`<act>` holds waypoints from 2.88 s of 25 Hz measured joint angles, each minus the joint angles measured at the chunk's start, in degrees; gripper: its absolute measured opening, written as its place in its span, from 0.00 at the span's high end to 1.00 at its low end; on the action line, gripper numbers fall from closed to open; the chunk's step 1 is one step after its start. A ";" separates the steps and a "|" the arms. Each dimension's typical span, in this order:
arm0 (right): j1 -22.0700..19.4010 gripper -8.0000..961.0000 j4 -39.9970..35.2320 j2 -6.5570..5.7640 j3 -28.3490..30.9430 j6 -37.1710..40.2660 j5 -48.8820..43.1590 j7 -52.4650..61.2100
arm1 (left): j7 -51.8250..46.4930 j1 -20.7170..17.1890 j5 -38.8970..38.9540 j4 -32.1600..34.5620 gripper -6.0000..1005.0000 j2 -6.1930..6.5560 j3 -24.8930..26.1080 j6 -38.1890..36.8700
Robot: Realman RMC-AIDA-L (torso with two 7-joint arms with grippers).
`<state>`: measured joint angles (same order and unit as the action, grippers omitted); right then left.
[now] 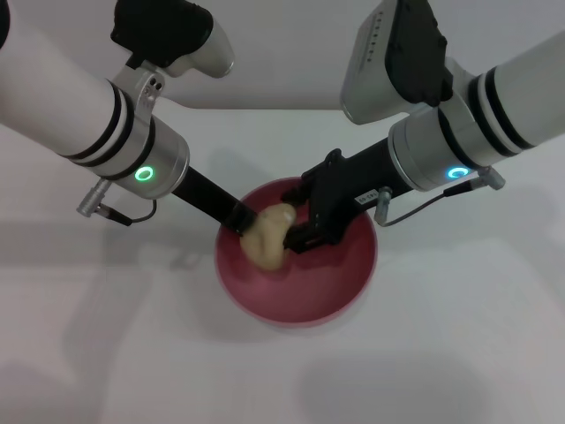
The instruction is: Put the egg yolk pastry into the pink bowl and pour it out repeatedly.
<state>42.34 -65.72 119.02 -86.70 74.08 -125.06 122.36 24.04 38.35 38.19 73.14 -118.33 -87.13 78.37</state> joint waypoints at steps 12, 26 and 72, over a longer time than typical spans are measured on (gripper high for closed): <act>-0.99 0.41 -3.27 -0.15 4.02 6.07 -0.95 2.07 | 0.05 -0.76 -0.40 -0.52 0.99 0.18 0.01 -2.17; -7.37 0.41 -6.67 0.15 21.11 6.46 -3.43 5.60 | 0.61 -7.71 -4.39 2.00 0.99 0.26 -0.57 -15.76; -17.22 0.41 7.63 -0.08 41.72 5.86 1.51 -1.95 | 74.08 -22.36 -0.25 -20.22 0.99 -0.77 -52.42 -129.18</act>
<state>25.12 -58.10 118.94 -44.98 79.94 -123.55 120.41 98.13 15.99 37.94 52.91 -119.10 -139.56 -50.81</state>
